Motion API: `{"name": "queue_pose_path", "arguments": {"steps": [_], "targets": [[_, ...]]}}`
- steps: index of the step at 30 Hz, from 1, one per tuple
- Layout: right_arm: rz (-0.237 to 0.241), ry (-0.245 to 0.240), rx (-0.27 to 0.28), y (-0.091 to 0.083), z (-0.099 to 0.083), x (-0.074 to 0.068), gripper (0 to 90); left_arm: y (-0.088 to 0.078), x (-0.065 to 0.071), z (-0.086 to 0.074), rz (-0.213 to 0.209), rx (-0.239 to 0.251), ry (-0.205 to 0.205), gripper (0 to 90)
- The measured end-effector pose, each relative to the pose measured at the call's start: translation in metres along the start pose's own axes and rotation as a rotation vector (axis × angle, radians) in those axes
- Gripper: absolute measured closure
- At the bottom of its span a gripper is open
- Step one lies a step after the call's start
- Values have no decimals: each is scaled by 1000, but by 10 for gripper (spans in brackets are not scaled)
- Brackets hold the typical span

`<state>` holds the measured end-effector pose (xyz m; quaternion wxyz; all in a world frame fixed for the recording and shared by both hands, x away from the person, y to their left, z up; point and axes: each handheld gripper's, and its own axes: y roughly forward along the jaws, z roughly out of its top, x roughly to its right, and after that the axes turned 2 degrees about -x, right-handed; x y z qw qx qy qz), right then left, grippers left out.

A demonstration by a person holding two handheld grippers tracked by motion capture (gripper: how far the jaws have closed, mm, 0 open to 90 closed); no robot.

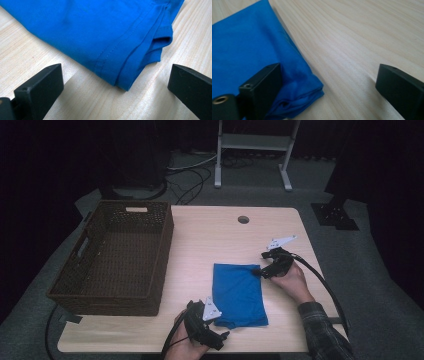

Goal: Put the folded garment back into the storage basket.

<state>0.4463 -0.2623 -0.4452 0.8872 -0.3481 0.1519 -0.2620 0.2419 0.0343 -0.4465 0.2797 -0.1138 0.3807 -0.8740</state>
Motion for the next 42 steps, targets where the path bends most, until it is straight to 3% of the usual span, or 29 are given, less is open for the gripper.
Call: {"name": "queue_pose_path", "arguments": {"steps": [4, 12, 21, 30, 42], "targets": [[8, 0, 18, -2, -2, -2, 113, 0, 0, 0, 0, 0, 0, 0], [10, -2, 19, -2, -2, -2, 114, 0, 1, 0, 5, 4, -6, 0], [10, -1, 18, -2, -2, -2, 114, -3, 1, -1, 19, 53, -24, 189], [10, -1, 18, -2, -2, -2, 114, -2, 3, 1, 45, 68, -43, 311], [9, -1, 18, -2, -2, -2, 114, -1, 4, 3, 47, 86, -47, 501]]}}
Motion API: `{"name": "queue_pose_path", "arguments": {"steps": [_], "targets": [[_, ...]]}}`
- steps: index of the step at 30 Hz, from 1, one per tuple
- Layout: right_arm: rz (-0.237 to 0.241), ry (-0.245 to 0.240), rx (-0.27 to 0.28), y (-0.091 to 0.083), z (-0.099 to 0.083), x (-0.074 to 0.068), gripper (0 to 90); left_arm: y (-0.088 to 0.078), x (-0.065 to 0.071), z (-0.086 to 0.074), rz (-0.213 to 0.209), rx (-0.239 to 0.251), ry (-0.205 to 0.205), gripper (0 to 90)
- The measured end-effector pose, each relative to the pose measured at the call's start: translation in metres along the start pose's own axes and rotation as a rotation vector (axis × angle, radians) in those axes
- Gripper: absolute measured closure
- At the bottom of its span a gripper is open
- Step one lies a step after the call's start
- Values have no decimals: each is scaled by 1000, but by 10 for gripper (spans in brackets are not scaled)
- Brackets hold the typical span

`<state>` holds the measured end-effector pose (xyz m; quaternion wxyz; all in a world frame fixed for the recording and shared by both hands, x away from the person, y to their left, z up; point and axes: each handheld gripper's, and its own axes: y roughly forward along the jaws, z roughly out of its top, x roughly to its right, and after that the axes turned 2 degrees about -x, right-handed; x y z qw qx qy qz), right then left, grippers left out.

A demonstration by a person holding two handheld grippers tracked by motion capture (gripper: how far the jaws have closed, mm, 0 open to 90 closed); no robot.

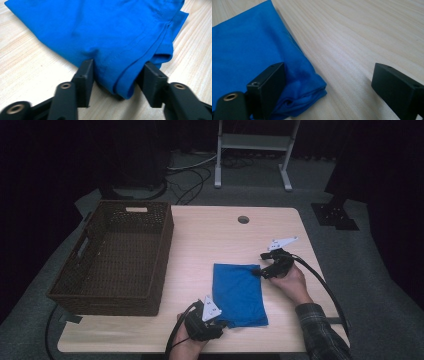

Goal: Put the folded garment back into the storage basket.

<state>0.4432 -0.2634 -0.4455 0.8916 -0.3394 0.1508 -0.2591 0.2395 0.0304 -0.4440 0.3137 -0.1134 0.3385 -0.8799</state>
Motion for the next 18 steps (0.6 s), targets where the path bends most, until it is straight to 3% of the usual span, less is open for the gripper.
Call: {"name": "queue_pose_path", "arguments": {"steps": [8, 18], "targets": [[-2, 0, -1, 0, 0, 0, 115, 1, 2, 1, 19, 7, -3, 716], [34, -15, 20, -3, -2, -3, 280, 2, 2, 2, 24, 9, -13, 726]]}}
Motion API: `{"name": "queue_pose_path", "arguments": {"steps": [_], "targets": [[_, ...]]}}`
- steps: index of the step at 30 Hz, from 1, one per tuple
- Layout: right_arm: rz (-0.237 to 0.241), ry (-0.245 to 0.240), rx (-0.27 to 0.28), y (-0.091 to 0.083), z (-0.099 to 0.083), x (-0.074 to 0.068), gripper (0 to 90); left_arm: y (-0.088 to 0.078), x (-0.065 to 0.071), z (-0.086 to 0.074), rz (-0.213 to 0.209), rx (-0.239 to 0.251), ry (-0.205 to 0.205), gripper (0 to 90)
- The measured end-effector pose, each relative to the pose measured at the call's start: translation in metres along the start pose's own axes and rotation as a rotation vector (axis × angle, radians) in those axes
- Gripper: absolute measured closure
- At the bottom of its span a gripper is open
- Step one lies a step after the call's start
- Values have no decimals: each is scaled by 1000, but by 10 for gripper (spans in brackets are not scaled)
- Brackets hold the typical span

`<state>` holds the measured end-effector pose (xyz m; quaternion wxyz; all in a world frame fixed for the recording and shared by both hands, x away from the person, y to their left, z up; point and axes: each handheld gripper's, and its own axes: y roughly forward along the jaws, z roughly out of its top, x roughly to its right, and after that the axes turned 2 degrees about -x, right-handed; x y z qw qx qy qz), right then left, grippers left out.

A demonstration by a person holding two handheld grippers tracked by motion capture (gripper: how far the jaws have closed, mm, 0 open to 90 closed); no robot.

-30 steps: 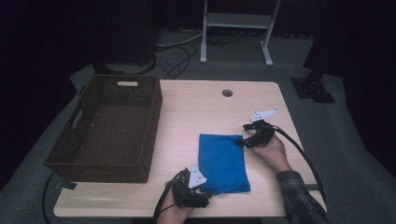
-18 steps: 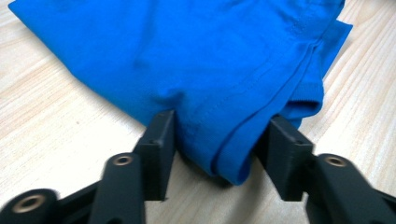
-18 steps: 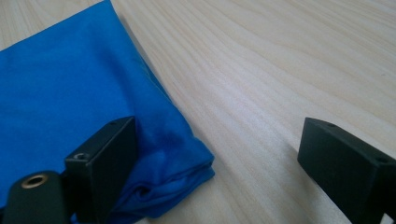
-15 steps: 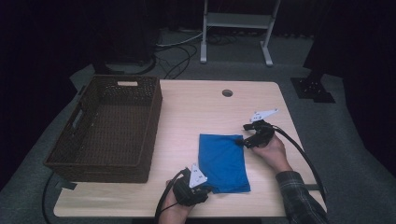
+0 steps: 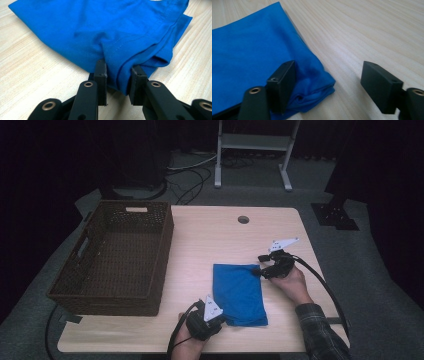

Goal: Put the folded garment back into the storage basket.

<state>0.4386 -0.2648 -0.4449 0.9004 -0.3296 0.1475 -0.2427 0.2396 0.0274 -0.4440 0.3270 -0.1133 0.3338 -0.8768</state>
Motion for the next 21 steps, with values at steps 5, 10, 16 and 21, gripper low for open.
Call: {"name": "queue_pose_path", "arguments": {"steps": [5, 10, 16, 21], "targets": [[27, 13, 12, -2, -2, -3, 435, 1, -1, 1, 1, -2, -1, 727], [73, 36, 19, -3, -4, -4, 588, 1, -1, 1, -1, -3, 0, 727], [61, 1, 32, -4, -5, -12, 740, 1, -2, 1, -4, -2, 0, 730], [2, -55, 41, -5, -6, -21, 809, 1, -2, 1, -4, -1, 0, 730]]}}
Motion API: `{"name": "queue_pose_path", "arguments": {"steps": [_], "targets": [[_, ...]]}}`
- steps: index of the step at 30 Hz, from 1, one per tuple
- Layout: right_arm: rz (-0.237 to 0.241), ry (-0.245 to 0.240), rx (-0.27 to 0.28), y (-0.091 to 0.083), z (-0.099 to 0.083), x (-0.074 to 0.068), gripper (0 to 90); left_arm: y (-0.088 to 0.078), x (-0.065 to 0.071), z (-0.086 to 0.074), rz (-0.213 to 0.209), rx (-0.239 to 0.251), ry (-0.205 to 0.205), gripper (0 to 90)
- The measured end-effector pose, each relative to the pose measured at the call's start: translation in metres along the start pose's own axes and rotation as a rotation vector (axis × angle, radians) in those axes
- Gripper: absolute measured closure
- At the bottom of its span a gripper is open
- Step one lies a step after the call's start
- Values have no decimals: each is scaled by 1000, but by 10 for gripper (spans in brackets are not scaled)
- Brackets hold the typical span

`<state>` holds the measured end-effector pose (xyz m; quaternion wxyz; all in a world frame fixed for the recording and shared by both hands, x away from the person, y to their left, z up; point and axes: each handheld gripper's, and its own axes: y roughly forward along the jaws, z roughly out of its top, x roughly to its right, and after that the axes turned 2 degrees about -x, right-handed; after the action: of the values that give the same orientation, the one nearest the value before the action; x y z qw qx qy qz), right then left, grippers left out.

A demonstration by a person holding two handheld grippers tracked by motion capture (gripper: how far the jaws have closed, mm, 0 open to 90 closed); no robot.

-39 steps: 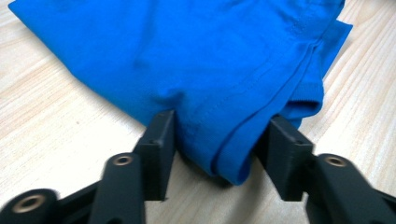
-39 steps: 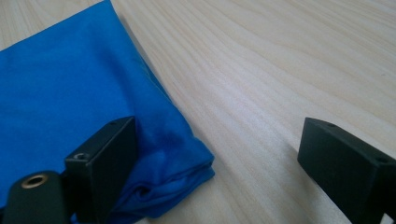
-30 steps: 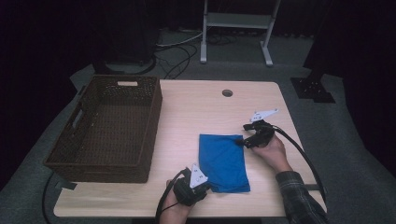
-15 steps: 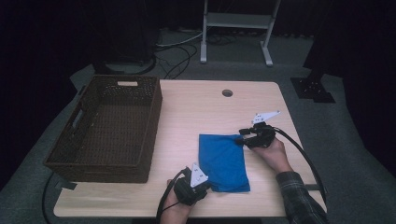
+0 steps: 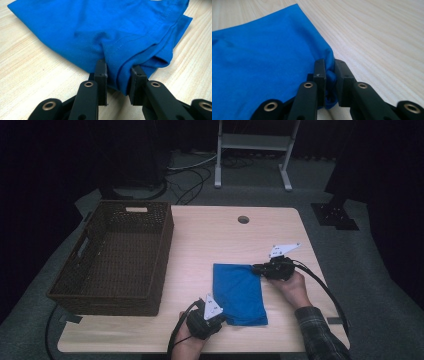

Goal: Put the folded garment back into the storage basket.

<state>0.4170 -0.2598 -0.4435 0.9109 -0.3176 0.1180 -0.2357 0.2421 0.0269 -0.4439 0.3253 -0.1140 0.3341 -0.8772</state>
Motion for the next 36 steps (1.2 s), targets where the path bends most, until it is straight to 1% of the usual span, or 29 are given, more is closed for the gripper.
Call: {"name": "queue_pose_path", "arguments": {"steps": [2, 3, 5, 6, 9, 11, 12, 14, 19, 23, 26, 28, 32, 34, 35, 36], "targets": [[-29, -13, 2, 0, 0, -3, 820, 0, 0, 0, 0, -1, 0, 730], [-36, -10, 2, 0, 0, -4, 823, 0, 0, 0, 0, 0, -1, 730], [-41, 10, 4, 0, 0, -5, 830, 0, 0, 0, 1, -1, 0, 730], [-47, 10, 5, 0, 0, -5, 834, 0, 0, 0, 1, -1, 1, 730], [-77, -10, 7, 0, 0, -9, 838, 0, 0, 0, 1, -1, 1, 730], [-110, -29, 8, 0, -1, -14, 838, 0, 0, 0, 1, -1, 1, 732], [-112, -17, 8, 0, -1, -14, 838, 0, 0, 0, 1, -1, 0, 736], [-99, 10, 7, 0, -1, -12, 838, 0, 0, 0, 5, -1, 2, 748], [-96, 17, 6, 1, 0, -11, 838, 0, -1, 0, -2, 1, -2, 774], [-90, 25, 4, 0, 0, -10, 837, 0, -6, 1, -32, 0, -17, 783], [-84, 31, 4, 0, 0, -9, 837, 1, -8, 2, -43, 5, -21, 787], [-76, 40, 5, 0, 0, -8, 836, 2, -10, 3, -53, 15, -31, 789], [-70, 43, 5, 0, 0, -7, 835, 2, -13, 4, -62, 52, -37, 790], [-68, 46, 5, 0, 0, -7, 834, 3, -14, 5, -62, 85, -33, 790], [-67, 48, 3, 0, 0, -7, 834, 3, -14, 5, -62, 85, -33, 790], [-67, 48, 5, 0, 0, -7, 835, 3, -15, 7, -57, 124, -30, 791]]}}
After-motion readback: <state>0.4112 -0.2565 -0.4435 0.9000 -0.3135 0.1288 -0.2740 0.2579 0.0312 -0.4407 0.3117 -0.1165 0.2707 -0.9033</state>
